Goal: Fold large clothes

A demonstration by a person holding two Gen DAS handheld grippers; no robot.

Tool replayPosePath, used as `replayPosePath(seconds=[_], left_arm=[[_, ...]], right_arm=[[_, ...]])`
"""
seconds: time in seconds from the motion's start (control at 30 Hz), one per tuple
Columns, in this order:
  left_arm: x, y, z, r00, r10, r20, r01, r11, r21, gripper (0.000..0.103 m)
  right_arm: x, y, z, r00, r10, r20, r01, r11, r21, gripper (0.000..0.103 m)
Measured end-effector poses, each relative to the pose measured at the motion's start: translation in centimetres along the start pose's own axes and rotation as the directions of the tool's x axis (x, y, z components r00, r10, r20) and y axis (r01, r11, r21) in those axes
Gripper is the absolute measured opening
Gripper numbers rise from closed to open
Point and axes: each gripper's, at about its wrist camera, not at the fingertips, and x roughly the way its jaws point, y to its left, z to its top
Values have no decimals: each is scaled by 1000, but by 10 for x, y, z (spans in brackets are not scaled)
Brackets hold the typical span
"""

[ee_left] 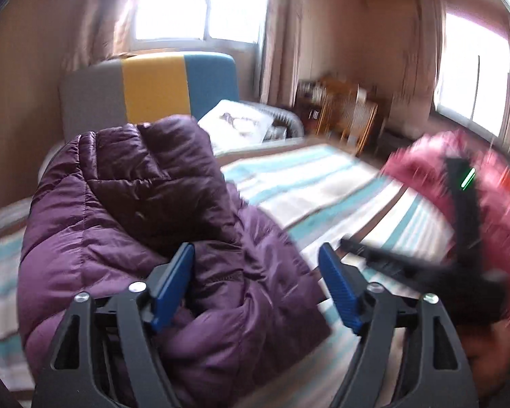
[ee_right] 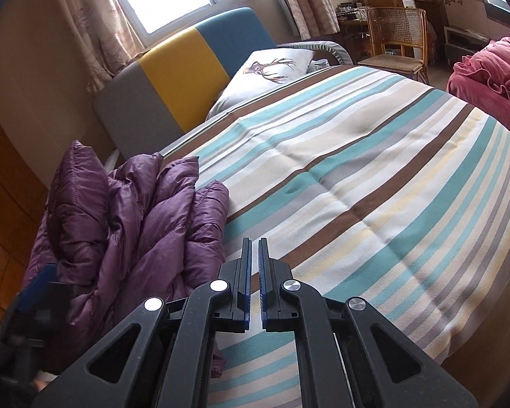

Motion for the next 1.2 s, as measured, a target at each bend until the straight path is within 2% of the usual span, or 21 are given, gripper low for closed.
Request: replayPosePath(seconds=[0.03,0.1,0.13,0.2,0.23,0.3,0.33,0.37,0.4,0.43,0.47,0.5,0.53,0.6,0.67,0.8,0.9,1.03,1.13,1.2], left_arm=[[-12,8,5,999,-10,33,12,999,-34,84],[-40,28,11,994,16,105,-7,996,-85,89],[-47,37,12,991,39,126,-25,994,-105,89],[-65,71,12,977,129,170,-97,978,-187,90],[-72,95,9,962,205,181,-157,956,-249,90],[-76,131,0,939,304,163,-234,908,-348,88],[-76,148,-7,928,343,144,-264,881,-392,87],[-72,170,-17,918,383,102,-305,847,-436,83],[-69,179,-22,919,388,70,-318,834,-451,75],[-61,187,-28,929,367,38,-309,830,-464,71],[-53,191,-34,948,319,15,-275,840,-468,64],[-45,188,-36,959,283,2,-251,855,-454,61],[-39,183,-37,965,263,1,-237,870,-432,59],[-30,166,-37,972,231,29,-201,895,-397,47],[-21,154,-33,983,181,41,-150,902,-404,44],[-3,122,-19,982,189,20,-174,935,-309,44],[6,104,-14,978,210,-4,-206,954,-220,44],[7,83,-7,963,267,-18,-267,956,-123,44],[5,74,-5,957,290,-19,-291,952,-90,44],[6,70,-4,951,309,-22,-310,948,-73,44]], right_arm=[[-1,1,0,1000,6,0,-6,1000,-1,3],[-2,3,1,1000,14,3,-14,1000,-5,3],[-2,4,2,1000,27,4,-27,1000,-4,3],[-4,7,2,998,61,2,-60,998,-2,3],[-4,10,2,997,77,-2,-77,997,-7,3],[-6,16,3,995,101,-5,-101,995,-20,3],[-6,20,2,994,114,-6,-114,993,-26,11],[-7,24,2,992,126,-6,-126,991,-32,23],[-8,27,1,991,133,-5,-133,990,-36,30],[-8,29,1,991,137,-2,-137,990,-41,36],[-8,32,0,991,134,3,-133,990,-56,36],[-7,34,-2,992,122,1,-122,990,-70,36],[-6,36,-3,993,116,-3,-116,990,-79,36],[-3,35,-5,994,112,-16,-112,991,-69,36],[1,32,-6,995,96,-27,-97,993,-62,36],[15,23,-9,994,76,-74,-80,996,-50,36],[14,13,-9,996,58,-61,-60,998,-27,36],[-10,7,3,996,76,42,-77,997,13,36],[-31,23,15,988,115,106,-111,993,-44,36],[-35,40,21,985,139,105,-130,988,-89,36]])
